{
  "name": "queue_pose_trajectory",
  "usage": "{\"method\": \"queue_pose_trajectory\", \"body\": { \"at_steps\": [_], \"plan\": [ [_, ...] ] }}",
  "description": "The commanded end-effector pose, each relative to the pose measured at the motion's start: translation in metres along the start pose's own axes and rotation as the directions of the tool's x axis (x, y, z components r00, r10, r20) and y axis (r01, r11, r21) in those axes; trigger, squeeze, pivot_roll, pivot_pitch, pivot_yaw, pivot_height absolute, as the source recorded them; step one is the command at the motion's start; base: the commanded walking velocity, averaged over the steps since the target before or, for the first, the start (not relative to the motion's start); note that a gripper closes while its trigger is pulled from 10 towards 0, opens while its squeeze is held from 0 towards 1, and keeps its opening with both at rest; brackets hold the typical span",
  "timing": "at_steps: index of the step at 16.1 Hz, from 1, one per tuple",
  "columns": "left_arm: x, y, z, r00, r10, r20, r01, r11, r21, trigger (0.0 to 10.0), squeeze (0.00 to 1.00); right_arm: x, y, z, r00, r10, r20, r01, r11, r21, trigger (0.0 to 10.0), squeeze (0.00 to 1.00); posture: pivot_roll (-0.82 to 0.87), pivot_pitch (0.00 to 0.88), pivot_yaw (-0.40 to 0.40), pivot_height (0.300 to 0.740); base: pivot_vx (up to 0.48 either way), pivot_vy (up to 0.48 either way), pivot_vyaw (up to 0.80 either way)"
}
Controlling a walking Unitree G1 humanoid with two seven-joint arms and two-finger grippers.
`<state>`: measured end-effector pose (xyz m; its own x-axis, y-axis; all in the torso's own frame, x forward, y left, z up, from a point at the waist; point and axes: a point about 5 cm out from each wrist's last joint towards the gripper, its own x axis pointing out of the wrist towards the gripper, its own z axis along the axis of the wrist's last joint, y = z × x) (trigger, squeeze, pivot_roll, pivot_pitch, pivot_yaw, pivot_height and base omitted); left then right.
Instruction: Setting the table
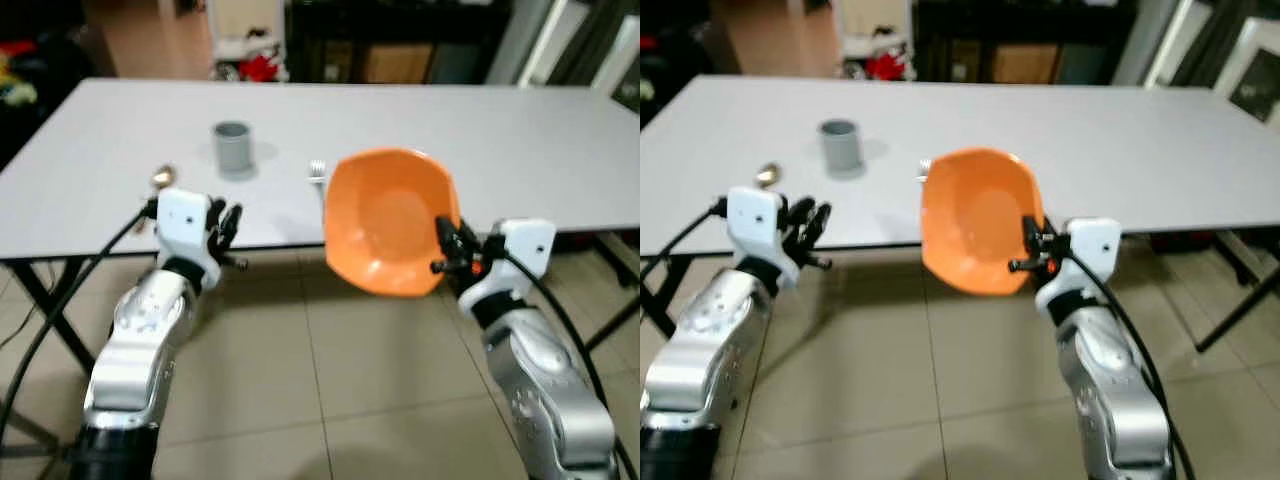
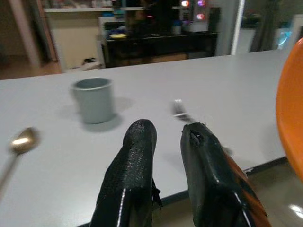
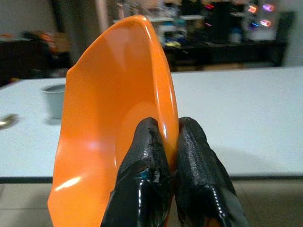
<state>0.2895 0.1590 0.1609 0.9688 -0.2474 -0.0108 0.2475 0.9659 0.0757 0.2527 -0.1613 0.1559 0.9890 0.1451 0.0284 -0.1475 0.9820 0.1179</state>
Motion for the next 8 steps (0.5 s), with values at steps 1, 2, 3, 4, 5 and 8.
{"method": "queue_pose_trajectory", "body": {
  "at_steps": [1, 2, 3, 4, 5, 8],
  "plan": [
    [0.0009, -0.0027, 0.0023, 1.000, -0.020, 0.003, 0.020, 1.000, 0.013, 10.0, 0.00, 0.0004, -0.0022, 0.0118, 0.998, -0.013, 0.055, 0.013, 1.000, -0.005, 10.0, 0.00, -0.04, 0.000, -0.046, 0.740, 0.292, 0.000, 0.00],
    [0.0011, -0.0030, 0.0027, 1.000, -0.021, 0.004, 0.021, 1.000, 0.013, 10.0, 0.00, 0.0008, -0.0026, 0.0117, 0.998, -0.014, 0.055, 0.014, 1.000, -0.002, 10.0, 0.00, -0.04, 0.000, -0.046, 0.740, 0.296, 0.000, 0.00],
    [0.0011, -0.0025, 0.0025, 1.000, -0.020, 0.004, 0.020, 1.000, 0.014, 10.0, 0.00, 0.0016, -0.0025, 0.0115, 0.998, -0.013, 0.055, 0.013, 1.000, -0.002, 10.0, 0.00, -0.03, 0.000, -0.052, 0.740, 0.296, 0.000, 0.00],
    [0.0009, -0.0013, 0.0023, 1.000, -0.016, 0.004, 0.015, 1.000, 0.016, 10.0, 0.00, 0.0027, -0.0023, 0.0113, 0.998, -0.011, 0.055, 0.011, 1.000, 0.000, 10.0, 0.00, -0.03, 0.000, -0.052, 0.740, 0.292, 0.000, 0.00],
    [0.0007, -0.0001, 0.0023, 1.000, -0.011, 0.003, 0.011, 1.000, 0.017, 10.0, 0.00, 0.0035, -0.0024, 0.0109, 0.998, -0.009, 0.055, 0.009, 1.000, 0.002, 10.0, 0.00, -0.03, 0.000, -0.052, 0.740, 0.296, 0.000, 0.00],
    [-0.0012, 0.0004, 0.0018, 1.000, -0.006, -0.001, 0.006, 1.000, 0.019, 10.0, 0.00, 0.0028, -0.0015, 0.0100, 0.998, -0.004, 0.057, 0.003, 1.000, 0.017, 10.0, 0.00, -0.02, 0.000, -0.057, 0.740, 0.294, 0.000, 0.00]
  ]
}}
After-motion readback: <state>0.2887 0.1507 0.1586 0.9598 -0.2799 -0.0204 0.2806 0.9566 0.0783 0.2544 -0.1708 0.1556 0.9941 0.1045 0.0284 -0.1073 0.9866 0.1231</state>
